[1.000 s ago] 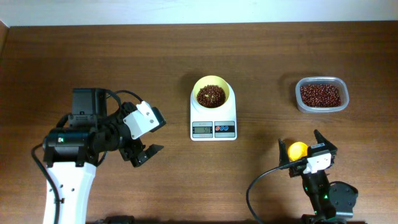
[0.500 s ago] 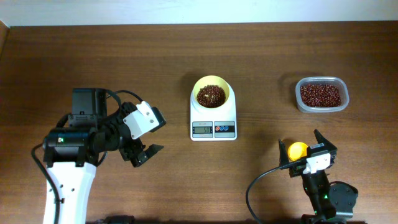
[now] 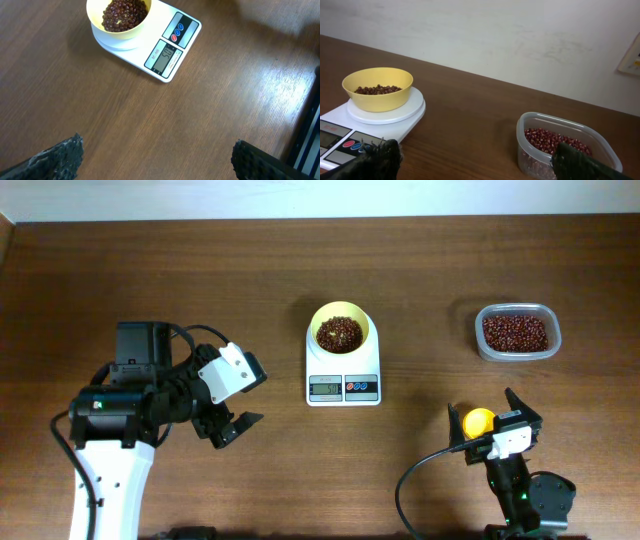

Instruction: Scoop item into bowl and weigh 50g on scale

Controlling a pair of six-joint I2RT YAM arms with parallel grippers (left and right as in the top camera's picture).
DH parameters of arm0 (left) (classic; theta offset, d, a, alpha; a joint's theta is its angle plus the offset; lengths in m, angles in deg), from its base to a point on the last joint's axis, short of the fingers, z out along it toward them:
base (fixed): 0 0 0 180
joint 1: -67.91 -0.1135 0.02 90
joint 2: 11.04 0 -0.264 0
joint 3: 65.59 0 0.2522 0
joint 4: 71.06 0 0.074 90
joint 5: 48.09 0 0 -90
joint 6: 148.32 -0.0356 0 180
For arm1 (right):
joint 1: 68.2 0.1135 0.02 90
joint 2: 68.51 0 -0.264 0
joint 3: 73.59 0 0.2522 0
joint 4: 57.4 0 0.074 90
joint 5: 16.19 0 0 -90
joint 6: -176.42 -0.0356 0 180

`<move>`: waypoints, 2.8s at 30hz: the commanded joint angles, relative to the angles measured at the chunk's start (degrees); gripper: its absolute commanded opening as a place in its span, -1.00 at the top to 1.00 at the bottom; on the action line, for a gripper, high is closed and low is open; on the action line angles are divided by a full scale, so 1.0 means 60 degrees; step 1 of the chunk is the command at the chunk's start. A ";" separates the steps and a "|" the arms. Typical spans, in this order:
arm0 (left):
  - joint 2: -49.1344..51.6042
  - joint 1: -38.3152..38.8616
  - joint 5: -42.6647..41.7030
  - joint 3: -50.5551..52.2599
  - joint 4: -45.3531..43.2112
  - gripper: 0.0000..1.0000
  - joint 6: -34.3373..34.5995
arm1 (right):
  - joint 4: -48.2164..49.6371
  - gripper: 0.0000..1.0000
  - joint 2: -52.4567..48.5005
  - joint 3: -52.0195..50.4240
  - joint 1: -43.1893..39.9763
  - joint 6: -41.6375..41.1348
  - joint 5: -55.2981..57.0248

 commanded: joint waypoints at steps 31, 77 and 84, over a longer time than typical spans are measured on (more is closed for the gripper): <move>-0.8794 -0.0514 0.2047 0.1555 0.0954 -0.97 0.7592 | -0.0066 -0.97 0.0095 -0.0047 0.0080 -0.0036 0.0084; -1.0907 -0.0514 0.2262 1.0939 -1.1792 -0.98 0.9351 | -0.0069 -0.97 0.0095 -0.0047 0.0080 -0.0036 0.0084; -1.0907 -0.0514 0.2452 1.1293 -1.1264 -0.97 0.9344 | -0.0066 -0.97 0.0095 -0.0047 0.0080 -0.0036 0.0080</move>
